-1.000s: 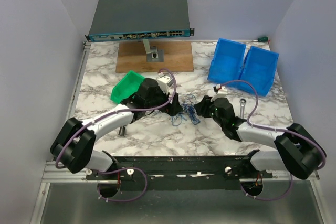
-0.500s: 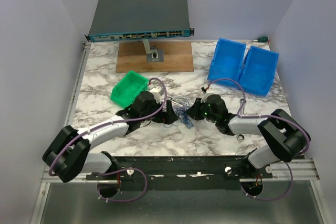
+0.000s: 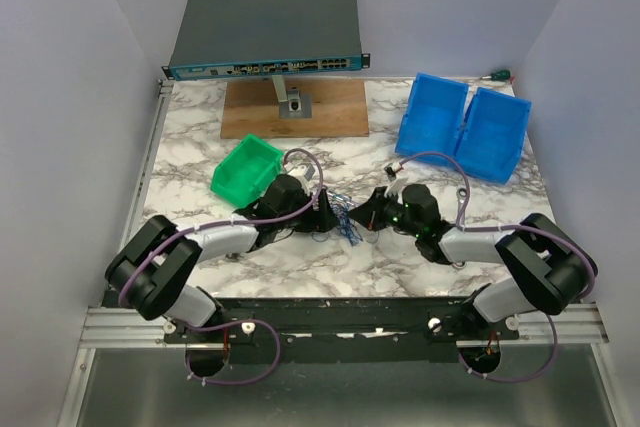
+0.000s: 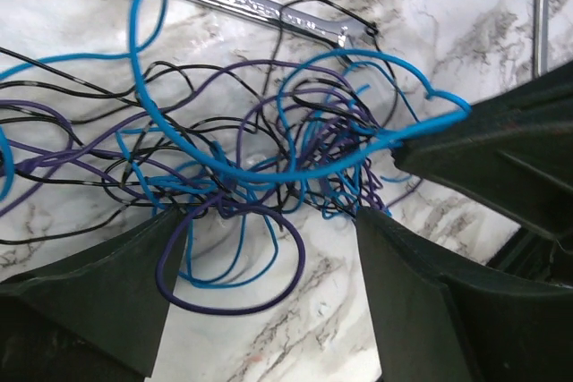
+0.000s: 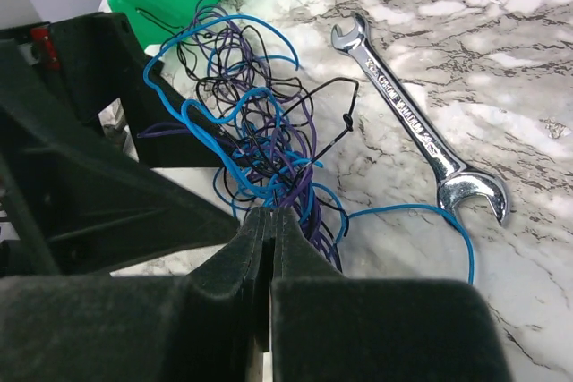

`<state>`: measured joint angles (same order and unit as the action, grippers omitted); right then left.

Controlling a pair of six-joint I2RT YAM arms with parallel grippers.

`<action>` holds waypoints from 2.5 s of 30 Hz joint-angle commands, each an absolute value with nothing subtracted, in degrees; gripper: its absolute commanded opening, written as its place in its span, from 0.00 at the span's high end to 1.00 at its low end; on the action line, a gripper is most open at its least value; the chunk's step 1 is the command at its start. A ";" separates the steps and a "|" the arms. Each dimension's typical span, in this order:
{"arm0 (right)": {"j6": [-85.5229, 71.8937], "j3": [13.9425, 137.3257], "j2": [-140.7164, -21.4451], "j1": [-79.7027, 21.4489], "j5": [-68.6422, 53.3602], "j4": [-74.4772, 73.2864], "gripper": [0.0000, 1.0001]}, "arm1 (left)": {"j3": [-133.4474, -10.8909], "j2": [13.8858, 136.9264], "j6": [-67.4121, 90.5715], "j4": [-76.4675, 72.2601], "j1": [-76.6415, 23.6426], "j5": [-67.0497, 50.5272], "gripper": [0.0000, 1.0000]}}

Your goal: Untangle the cables

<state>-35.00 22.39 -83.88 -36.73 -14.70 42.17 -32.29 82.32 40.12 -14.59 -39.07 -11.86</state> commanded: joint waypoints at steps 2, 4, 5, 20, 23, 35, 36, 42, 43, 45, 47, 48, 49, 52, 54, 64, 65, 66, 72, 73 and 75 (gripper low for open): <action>-35.34 23.84 -85.13 -36.73 -13.79 40.19 0.93 | -36.79 86.81 38.80 -15.01 -38.64 -5.85 0.28; -35.11 24.49 -85.64 -36.74 -12.49 38.47 0.76 | -37.78 88.01 38.42 -14.78 -38.58 -4.77 0.36; -34.84 24.60 -85.56 -36.73 -12.10 38.06 0.64 | -37.97 88.41 38.26 -15.29 -38.58 -4.60 0.42; -34.03 28.78 -90.32 -36.74 -6.60 31.29 0.53 | -36.99 85.63 35.33 -15.40 -38.58 -5.99 1.00; -34.32 29.80 -92.10 -36.74 -8.05 31.59 0.63 | -35.99 83.63 35.25 -14.67 -38.60 -5.78 0.95; -36.04 29.10 -92.58 -36.74 -10.68 34.63 0.99 | -39.39 80.93 29.77 -4.54 -38.67 -4.11 0.37; -36.07 28.99 -92.41 -36.72 -10.49 34.60 0.99 | -41.08 82.21 28.31 -2.90 -38.80 -4.64 0.35; -36.26 28.59 -91.36 -36.74 -9.66 34.37 0.99 | -47.83 87.84 22.74 5.49 -41.30 -2.92 0.31; -36.27 28.62 -91.32 -36.72 -9.79 34.37 0.99 | -48.71 88.63 22.36 6.02 -41.75 -2.06 0.31; -36.33 28.65 -91.32 -36.69 -10.17 34.44 0.99 | -50.81 91.10 21.91 6.83 -42.17 -1.61 0.31; -36.37 28.48 -91.25 -36.67 -10.65 34.71 0.99 | -53.06 94.15 21.33 7.14 -42.44 -2.01 0.31; -36.39 28.48 -91.04 -36.72 -10.72 34.79 0.99 | -54.22 95.91 21.35 7.82 -42.46 -1.67 0.32; -36.41 28.24 -90.63 -36.69 -10.80 35.02 0.99 | -55.23 97.05 21.44 8.46 -42.45 -1.31 0.34; -36.43 27.45 -89.01 -36.74 -10.77 35.58 0.99 | -55.96 99.01 21.97 8.46 -42.38 -0.47 0.43; -36.43 26.99 -88.06 -36.75 -10.25 35.60 0.99 | -56.52 100.03 22.19 8.57 -42.36 0.71 0.59; -37.90 25.39 -80.79 -36.65 9.26 27.06 0.99 | -51.63 93.00 24.34 9.43 -42.39 5.95 1.00; -38.57 25.52 -79.90 -36.57 13.08 24.54 0.99 | -50.22 90.15 24.28 10.02 -42.42 6.11 1.00; -39.49 25.56 -78.89 -36.40 16.98 22.45 0.99 | -49.38 87.93 24.11 11.03 -42.37 6.20 1.00; -43.34 23.79 -71.71 -34.78 31.29 15.39 0.99 | -43.31 79.93 23.98 13.15 -42.00 5.97 1.00; -44.06 23.44 -70.09 -34.51 34.05 14.20 0.99 | -41.82 79.24 24.58 11.65 -41.54 5.43 1.00; -45.58 22.62 -66.79 -34.01 38.28 11.58 0.99 | -38.78 78.56 25.92 8.46 -40.06 1.95 1.00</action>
